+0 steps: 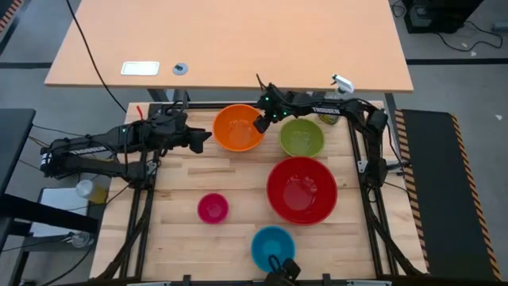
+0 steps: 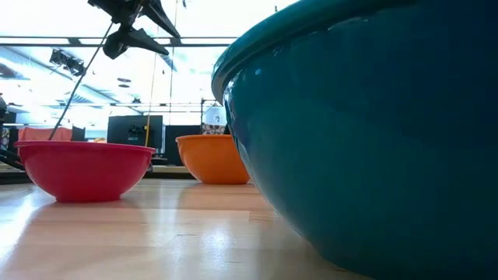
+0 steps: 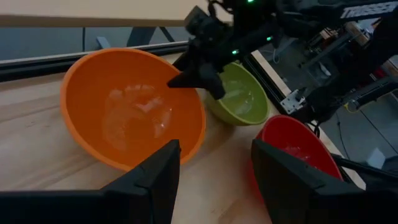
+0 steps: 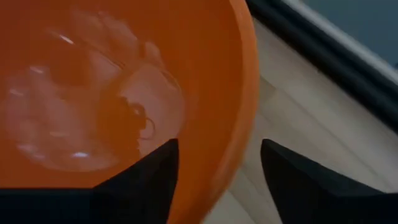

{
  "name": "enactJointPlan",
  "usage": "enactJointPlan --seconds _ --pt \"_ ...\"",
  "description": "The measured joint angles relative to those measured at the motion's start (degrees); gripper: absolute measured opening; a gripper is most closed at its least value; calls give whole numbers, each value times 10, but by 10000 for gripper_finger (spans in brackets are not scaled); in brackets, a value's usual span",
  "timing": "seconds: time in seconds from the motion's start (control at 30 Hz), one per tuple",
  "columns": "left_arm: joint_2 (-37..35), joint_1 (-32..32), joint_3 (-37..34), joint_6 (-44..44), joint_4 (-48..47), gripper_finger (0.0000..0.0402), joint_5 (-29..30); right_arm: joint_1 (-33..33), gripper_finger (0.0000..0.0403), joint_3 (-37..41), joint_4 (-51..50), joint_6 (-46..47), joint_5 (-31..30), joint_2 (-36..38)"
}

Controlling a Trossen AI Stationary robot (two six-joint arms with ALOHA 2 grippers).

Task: Nest bowls inside each other by size order
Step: Stack the orange bowl on top of the red bowl

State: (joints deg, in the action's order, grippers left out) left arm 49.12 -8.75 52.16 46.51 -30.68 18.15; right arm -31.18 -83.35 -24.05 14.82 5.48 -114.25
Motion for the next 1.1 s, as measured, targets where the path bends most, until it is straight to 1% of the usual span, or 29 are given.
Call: enactJointPlan --seconds 0.1,0.23,0.33,0.37,0.47,0.53,0.63,0.73,0.83,0.9,0.97,1.1 --pt "0 0 0 9 0 201 0 1 172 0 2 0 -2 -2" --pt "0 0 0 18 0 201 0 2 94 0 11 2 -19 0" --pt "0 0 0 18 0 201 0 2 35 0 23 1 -13 1" --pt "0 0 0 18 0 201 0 1 24 0 23 0 -3 1" --pt "-1 0 0 18 0 201 0 3 23 0 25 21 8 5" --pt "-7 0 0 18 1 201 0 3 32 1 19 42 16 13" --pt "-20 0 0 -5 29 201 0 1 34 1 11 40 49 42" --pt "-32 0 0 -65 79 201 0 2 23 1 4 11 108 89" --pt "-31 1 0 -142 128 201 1 4 23 1 -21 -26 193 138" --pt "-24 6 0 -176 150 201 1 6 23 1 -62 -47 231 176" --pt "-15 14 0 -201 165 201 0 10 26 1 -125 -79 246 216" --pt "11 34 0 -221 171 201 0 38 36 1 -273 -160 239 274"
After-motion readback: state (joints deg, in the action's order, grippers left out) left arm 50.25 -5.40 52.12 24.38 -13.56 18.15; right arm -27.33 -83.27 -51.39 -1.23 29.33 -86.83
